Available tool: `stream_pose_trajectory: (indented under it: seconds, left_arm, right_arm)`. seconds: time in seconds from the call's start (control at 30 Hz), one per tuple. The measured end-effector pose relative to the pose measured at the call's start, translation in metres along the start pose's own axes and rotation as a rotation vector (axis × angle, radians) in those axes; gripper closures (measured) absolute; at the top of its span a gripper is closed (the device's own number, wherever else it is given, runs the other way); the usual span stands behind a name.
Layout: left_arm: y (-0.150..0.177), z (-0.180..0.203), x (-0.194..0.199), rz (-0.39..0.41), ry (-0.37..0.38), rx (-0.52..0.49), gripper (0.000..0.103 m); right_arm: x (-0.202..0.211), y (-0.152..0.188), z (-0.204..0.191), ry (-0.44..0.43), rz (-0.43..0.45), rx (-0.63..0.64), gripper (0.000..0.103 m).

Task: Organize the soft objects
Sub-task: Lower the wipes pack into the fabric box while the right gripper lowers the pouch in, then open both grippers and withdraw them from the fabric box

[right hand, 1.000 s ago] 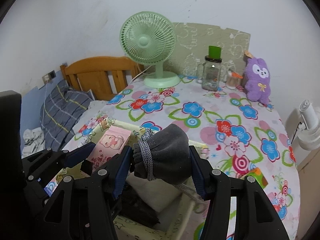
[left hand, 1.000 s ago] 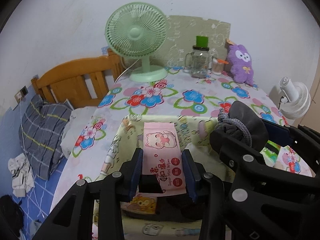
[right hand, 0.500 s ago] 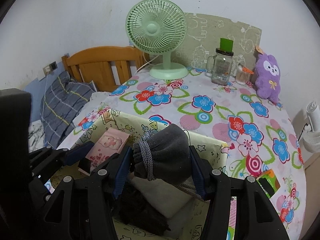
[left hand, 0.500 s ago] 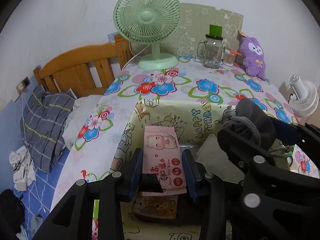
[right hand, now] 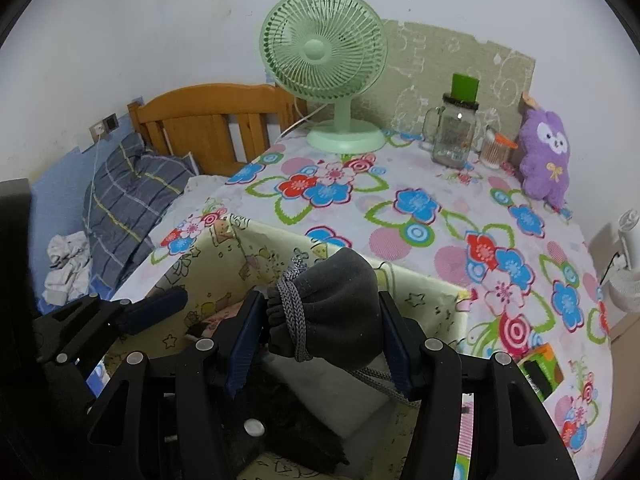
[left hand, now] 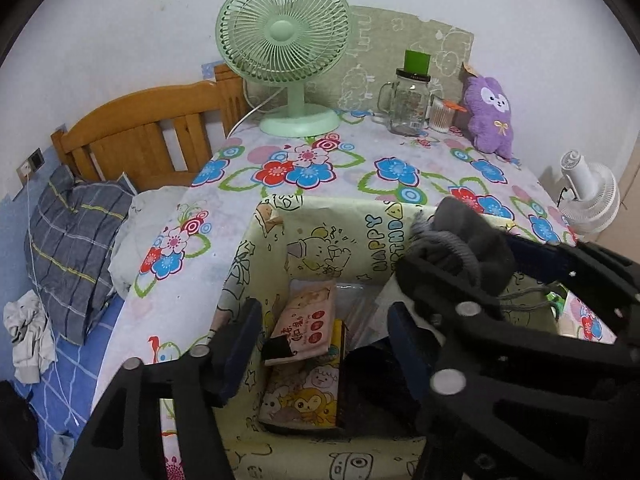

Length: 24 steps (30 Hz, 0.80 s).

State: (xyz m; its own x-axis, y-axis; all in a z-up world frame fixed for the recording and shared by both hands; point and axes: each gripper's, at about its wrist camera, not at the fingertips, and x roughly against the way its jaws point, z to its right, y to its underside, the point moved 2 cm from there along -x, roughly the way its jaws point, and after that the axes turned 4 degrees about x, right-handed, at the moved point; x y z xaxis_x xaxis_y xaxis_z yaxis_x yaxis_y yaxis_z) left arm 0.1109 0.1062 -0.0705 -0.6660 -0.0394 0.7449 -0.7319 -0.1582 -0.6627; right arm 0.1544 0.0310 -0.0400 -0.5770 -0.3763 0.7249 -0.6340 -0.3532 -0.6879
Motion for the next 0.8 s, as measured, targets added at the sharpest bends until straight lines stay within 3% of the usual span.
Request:
stream_pose_trajectory:
  seconds: [0.07,0.17,0.27,0.8]
  left_arm:
    - [0.000,0.000,0.001,-0.003,0.004,0.002,0.031]
    - [0.001,0.001,0.004,0.001,0.012,0.007,0.024]
    - [0.002,0.002,0.009,0.019,0.000,0.009,0.015]
    - [0.007,0.024,0.030,0.057,0.008,-0.010,0.006]
  right_arm:
    - [-0.001,0.001,0.000,-0.020,-0.005,-0.005,0.038]
    - [0.002,0.001,-0.001,-0.013,0.004,-0.004,0.024]
    - [0.007,0.002,0.000,-0.014,0.021,-0.002,0.018]
    - [0.041,0.013,0.014,0.007,0.069,-0.022,0.011]
